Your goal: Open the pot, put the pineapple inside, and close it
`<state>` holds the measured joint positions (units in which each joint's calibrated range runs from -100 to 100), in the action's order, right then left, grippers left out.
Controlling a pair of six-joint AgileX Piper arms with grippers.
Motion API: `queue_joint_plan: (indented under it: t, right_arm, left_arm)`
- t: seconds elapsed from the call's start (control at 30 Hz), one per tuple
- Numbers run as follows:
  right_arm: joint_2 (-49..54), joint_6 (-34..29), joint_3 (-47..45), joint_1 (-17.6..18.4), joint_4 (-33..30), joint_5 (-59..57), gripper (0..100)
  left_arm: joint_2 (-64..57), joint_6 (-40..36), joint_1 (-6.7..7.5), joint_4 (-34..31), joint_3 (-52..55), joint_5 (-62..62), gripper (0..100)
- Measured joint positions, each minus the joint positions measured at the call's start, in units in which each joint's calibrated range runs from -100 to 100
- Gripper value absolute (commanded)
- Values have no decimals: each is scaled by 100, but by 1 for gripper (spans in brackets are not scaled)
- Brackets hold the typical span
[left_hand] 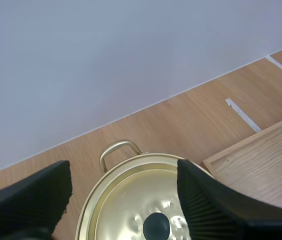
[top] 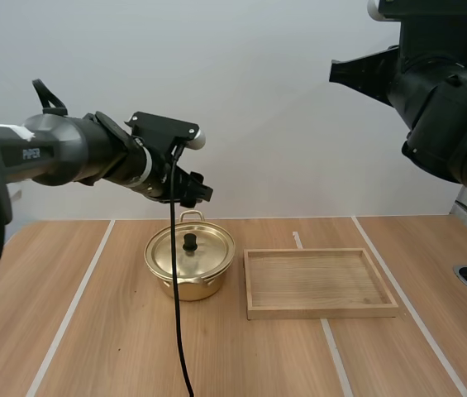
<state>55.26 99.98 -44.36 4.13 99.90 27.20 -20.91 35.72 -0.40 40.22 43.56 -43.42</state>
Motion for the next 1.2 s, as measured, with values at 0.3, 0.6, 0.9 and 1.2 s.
queue_joint_plan:
  t: [0.3,0.6,0.9,1.2]
  right_arm:
    - [0,0,0,0,0,-1203,0]
    - [0,0,0,0,0,-1941,0]
    - [500,0,0,0,0,-1930,0]
    - [981,0,0,0,0,-1912,0]
  left_arm:
    - [-1496,-194,0,20,0,676,0]
    - [-3001,-223,0,20,0,1441,0]
    - [-3914,-759,0,20,0,1484,0]
    - [-4456,-1145,0,20,-3,1484,0]
